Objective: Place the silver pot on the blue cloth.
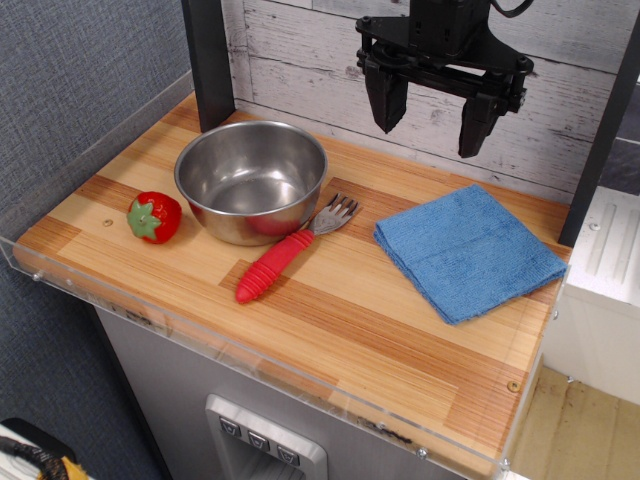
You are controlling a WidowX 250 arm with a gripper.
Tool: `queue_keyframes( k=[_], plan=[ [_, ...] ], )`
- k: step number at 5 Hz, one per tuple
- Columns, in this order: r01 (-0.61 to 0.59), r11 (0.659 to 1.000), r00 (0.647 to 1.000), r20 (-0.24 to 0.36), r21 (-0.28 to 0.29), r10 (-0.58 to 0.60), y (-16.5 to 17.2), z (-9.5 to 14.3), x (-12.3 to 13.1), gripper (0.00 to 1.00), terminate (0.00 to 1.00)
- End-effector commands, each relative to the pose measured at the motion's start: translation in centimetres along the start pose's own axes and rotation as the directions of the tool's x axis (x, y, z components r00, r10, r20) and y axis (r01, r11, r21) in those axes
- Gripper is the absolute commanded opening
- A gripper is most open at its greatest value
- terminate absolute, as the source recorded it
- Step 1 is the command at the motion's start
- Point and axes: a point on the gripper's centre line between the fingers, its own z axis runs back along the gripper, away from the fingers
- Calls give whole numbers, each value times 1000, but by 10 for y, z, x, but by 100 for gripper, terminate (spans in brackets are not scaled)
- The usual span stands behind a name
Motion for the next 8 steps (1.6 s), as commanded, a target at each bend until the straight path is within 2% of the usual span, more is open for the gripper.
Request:
queue_keyframes(
  k=[1,3,4,5,7,8],
  plan=[
    [0,1000,1000,0,0,0,0,0,0,100,0],
    [-136,990,990,34,39,135,47,19,6,100,0],
    [-167,985,985,44,52,165,67,27,9,100,0],
    [-188,979,982,43,80,185,84,25,1,100,0],
    [-217,972,976,-13,93,219,95,-6,-14,100,0],
    [-215,971,973,-65,105,223,95,-27,-24,100,0]
  ],
)
